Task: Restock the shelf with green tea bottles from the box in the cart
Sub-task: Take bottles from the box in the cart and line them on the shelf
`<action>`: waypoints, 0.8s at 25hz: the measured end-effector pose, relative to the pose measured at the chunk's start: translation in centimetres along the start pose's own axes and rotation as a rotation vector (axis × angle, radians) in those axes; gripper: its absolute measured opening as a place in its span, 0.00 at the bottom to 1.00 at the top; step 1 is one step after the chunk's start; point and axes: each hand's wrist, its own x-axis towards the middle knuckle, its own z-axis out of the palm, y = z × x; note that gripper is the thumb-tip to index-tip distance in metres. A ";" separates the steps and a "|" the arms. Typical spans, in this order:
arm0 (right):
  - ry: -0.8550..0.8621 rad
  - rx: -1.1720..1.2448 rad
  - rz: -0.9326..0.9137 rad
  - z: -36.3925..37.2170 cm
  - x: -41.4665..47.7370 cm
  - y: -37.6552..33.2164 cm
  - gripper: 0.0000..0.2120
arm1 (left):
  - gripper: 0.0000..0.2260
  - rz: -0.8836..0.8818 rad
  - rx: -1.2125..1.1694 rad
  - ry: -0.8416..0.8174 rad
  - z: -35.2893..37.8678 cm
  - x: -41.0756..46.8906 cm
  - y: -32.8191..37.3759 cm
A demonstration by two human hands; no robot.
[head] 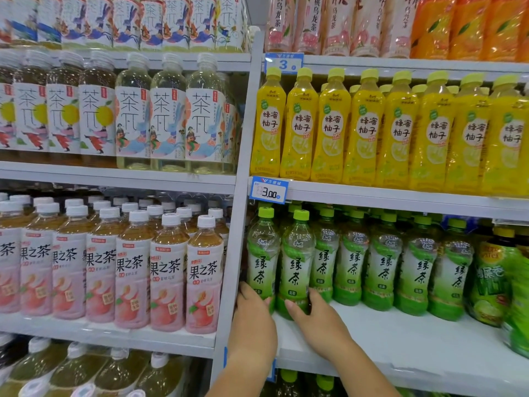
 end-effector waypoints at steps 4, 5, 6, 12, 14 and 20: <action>-0.025 0.005 -0.010 -0.2 0.0 0.0 0.28 | 0.25 -0.006 -0.014 0.017 -0.3 -0.3 0.1; -0.028 0.003 -0.012 -0.2 -0.1 0.0 0.27 | 0.24 -0.007 -0.018 0.018 -0.3 -0.3 0.1; -0.032 0.000 -0.012 -0.2 -0.1 0.0 0.27 | 0.24 -0.007 -0.017 0.015 -0.4 -0.3 0.2; -0.012 -0.015 -0.001 -0.1 -0.3 -0.1 0.30 | 0.23 0.001 -0.012 0.014 -1.1 -0.5 0.2; 0.009 0.022 0.016 -0.3 -0.5 -0.1 0.31 | 0.20 0.008 -0.139 -0.018 -1.8 -0.6 0.3; 0.016 0.150 0.081 -1.5 -1.5 0.0 0.34 | 0.17 -0.071 -0.361 -0.172 -4.6 -1.0 1.8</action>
